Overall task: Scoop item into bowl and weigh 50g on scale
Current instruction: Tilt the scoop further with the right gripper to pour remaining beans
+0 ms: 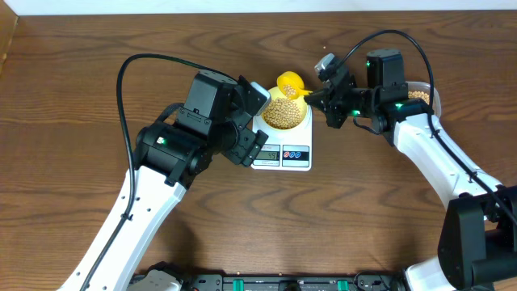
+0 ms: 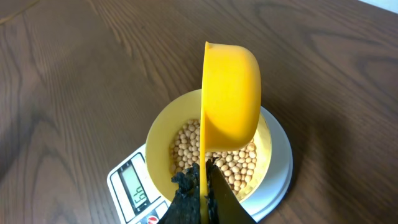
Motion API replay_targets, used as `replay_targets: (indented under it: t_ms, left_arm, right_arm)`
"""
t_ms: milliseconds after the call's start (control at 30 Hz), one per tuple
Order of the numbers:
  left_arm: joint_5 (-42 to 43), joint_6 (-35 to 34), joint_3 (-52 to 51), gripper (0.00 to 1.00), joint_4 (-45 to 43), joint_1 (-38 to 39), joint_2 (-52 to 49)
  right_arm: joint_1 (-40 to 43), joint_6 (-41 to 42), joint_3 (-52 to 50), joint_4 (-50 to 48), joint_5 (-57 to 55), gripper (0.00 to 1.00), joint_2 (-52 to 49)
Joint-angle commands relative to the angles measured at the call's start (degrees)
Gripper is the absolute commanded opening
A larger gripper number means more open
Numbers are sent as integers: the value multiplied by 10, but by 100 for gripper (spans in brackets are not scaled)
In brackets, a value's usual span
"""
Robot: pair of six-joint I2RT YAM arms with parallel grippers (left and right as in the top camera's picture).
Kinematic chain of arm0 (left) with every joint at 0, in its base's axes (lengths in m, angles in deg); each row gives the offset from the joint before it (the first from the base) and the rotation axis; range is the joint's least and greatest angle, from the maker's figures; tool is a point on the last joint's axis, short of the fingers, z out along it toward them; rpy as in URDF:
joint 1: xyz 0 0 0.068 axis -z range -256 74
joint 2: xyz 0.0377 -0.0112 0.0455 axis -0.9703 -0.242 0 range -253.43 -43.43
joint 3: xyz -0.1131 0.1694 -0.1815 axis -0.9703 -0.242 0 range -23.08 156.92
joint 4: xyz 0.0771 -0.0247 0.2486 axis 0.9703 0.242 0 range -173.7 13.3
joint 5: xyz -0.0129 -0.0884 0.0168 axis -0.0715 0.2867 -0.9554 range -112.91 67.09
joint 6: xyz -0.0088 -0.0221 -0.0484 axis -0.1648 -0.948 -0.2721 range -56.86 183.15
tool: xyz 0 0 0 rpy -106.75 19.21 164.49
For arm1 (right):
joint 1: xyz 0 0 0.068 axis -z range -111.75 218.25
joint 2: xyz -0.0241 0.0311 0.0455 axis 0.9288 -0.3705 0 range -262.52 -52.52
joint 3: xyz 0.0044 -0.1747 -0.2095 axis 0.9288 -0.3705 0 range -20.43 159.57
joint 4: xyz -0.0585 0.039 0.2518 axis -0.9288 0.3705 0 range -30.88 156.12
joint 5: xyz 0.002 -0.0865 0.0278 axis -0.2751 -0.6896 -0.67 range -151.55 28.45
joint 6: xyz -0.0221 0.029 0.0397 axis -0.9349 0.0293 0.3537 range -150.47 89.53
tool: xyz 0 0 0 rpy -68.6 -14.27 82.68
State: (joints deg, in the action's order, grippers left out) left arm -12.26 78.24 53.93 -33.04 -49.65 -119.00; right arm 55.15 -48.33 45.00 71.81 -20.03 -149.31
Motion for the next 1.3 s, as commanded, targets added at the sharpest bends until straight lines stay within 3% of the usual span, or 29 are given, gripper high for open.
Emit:
replay_targets:
  t_ms: [0,900,1267]
  left_arm:
    - [7,5,5,81,1,-2,0]
    - [7,5,5,81,1,-2,0]
    - [7,5,5,81,1,-2,0]
  right_arm:
    - [-8,31,2,3,4,1,4]
    - [-8,31,2,-1,4,1,4]
    - [-7,116,2,-40,6,1,5]
